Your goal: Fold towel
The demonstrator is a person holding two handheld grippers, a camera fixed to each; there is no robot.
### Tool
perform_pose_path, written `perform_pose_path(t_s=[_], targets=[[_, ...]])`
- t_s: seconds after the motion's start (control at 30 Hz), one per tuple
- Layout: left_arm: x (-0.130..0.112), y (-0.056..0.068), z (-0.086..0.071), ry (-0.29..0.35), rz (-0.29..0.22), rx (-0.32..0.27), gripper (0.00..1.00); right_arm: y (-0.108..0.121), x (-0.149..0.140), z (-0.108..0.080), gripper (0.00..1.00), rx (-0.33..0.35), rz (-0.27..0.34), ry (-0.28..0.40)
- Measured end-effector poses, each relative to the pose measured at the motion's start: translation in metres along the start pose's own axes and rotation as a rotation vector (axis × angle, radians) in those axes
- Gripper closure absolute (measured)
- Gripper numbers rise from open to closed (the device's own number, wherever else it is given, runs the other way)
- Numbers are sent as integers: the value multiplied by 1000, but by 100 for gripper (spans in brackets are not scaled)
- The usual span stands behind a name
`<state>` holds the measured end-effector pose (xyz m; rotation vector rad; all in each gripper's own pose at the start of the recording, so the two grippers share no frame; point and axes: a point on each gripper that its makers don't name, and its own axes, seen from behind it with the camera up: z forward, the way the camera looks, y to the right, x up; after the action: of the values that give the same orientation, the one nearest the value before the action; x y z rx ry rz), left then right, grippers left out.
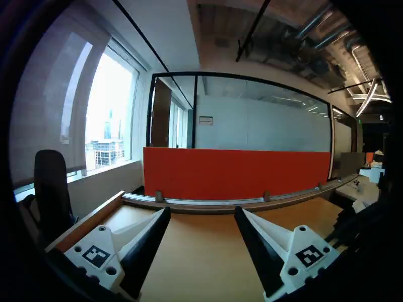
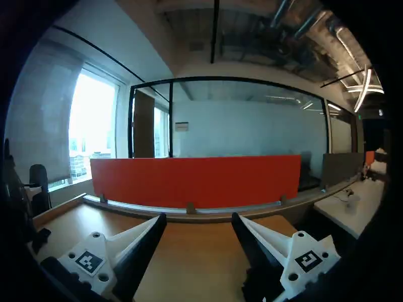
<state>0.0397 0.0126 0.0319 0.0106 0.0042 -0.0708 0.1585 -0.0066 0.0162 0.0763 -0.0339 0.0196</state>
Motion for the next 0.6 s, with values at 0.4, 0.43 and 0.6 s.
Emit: perform_pose_path(t_s=[0.4, 0.43, 0.6], targets=[[-13, -1, 2, 13, -4, -8, 6, -21, 11, 0, 0, 17, -7, 8], [-16, -2, 2, 15, 0, -6, 6, -23, 11, 0, 0, 19, -8, 9], [-37, -2, 3, 21, 12, -4, 6, -29, 6, 0, 0, 22, -16, 14]])
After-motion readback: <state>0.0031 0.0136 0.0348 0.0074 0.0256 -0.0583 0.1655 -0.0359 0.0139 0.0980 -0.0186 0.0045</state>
